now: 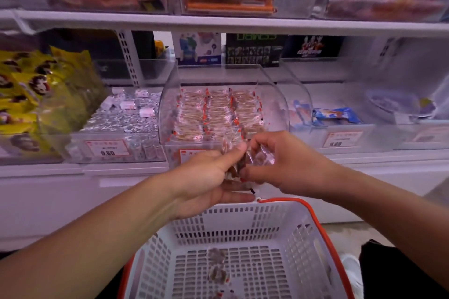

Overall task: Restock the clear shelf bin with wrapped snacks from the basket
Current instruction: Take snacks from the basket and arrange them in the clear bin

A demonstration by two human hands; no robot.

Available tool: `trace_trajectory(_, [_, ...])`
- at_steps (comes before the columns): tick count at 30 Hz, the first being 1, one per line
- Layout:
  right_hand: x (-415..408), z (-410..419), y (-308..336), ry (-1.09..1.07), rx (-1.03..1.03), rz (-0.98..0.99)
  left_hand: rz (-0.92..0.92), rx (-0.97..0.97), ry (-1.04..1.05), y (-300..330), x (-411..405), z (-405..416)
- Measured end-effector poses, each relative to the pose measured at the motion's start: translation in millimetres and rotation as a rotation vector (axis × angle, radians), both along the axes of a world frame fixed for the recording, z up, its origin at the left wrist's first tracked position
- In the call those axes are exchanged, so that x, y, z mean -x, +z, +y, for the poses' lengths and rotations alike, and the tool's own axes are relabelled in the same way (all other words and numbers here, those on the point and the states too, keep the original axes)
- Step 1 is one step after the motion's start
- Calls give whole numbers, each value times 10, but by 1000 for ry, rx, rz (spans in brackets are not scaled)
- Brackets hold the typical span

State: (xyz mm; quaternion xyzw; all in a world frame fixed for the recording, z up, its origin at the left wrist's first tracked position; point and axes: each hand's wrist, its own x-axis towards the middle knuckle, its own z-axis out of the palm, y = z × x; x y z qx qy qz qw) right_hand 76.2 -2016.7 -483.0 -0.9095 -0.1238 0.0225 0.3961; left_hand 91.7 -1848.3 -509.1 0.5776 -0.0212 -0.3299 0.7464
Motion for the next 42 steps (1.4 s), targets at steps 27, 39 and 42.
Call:
trace_trajectory(27, [-22, -249, 100, 235, -21, -190, -67, -228, -192, 117, -71, 148])
trace_trajectory(39, [6, -183, 325, 479, 458, -406, -212, -329, -351, 270, -119, 121])
trace_trajectory(42, [-124, -98, 501, 507, 496, -396, -261, -316, -309, 404, -214, 144])
